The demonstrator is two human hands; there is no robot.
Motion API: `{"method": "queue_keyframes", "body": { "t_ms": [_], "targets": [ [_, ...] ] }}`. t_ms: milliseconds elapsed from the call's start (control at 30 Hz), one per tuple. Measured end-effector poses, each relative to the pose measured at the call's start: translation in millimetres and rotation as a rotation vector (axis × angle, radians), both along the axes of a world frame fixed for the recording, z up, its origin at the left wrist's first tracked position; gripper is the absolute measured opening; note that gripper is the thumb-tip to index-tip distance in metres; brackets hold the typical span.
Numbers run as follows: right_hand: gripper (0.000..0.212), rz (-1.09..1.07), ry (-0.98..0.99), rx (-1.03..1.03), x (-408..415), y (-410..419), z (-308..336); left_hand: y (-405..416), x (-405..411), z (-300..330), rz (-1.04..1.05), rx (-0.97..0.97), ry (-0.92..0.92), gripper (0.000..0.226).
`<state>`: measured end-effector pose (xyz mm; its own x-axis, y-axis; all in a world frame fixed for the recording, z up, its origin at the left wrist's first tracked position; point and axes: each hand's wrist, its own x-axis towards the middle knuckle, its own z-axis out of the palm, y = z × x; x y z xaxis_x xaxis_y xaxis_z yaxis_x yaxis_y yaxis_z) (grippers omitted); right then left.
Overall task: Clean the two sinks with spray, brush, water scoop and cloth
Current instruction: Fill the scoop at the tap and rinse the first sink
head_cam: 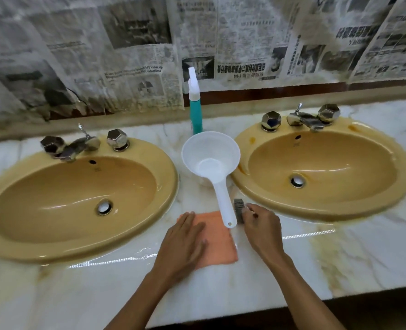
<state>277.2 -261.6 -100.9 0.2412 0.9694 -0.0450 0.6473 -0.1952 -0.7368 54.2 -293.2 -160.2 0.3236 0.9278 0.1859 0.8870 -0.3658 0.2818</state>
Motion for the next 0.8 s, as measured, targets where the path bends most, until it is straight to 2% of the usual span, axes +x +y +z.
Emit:
{"method": "queue_keyframes", "body": {
  "t_ms": [100,167,200,267,300,333,433,500,600,700,800],
  "targets": [
    [0.025,-0.062,0.129,0.09,1,17,13,4,14,13,0.12,-0.004,-0.215,0.041],
    [0.028,-0.096,0.219,0.121,-4,32,24,7,31,35,0.273,-0.081,-0.502,0.038],
    [0.03,-0.11,0.244,0.118,-7,42,28,11,41,51,0.379,-0.203,-0.726,0.033],
    [0.04,-0.11,0.283,0.075,-18,62,34,25,55,79,0.582,-0.571,-1.227,0.032],
    [0.045,-0.099,0.319,0.037,-24,73,36,32,60,90,0.651,-0.75,-1.407,0.037],
    [0.046,-0.08,0.346,-0.016,-30,81,37,38,62,99,0.675,-0.885,-1.513,0.043],
    [0.033,-0.004,0.35,-0.097,-46,88,40,41,64,118,0.561,-1.017,-1.571,0.044],
    [0.031,-0.009,0.39,-0.063,-59,80,44,37,60,123,0.498,-0.968,-1.546,0.037],
    [0.028,-0.024,0.466,0.021,-87,59,55,24,40,123,0.453,-0.861,-1.469,0.042],
    [0.021,-0.007,0.482,0.088,-125,42,64,7,4,127,0.376,-0.828,-1.503,0.037],
    [0.015,0.022,0.434,0.098,-175,33,60,-6,-44,129,0.391,-0.838,-1.567,0.035]
  ]
}}
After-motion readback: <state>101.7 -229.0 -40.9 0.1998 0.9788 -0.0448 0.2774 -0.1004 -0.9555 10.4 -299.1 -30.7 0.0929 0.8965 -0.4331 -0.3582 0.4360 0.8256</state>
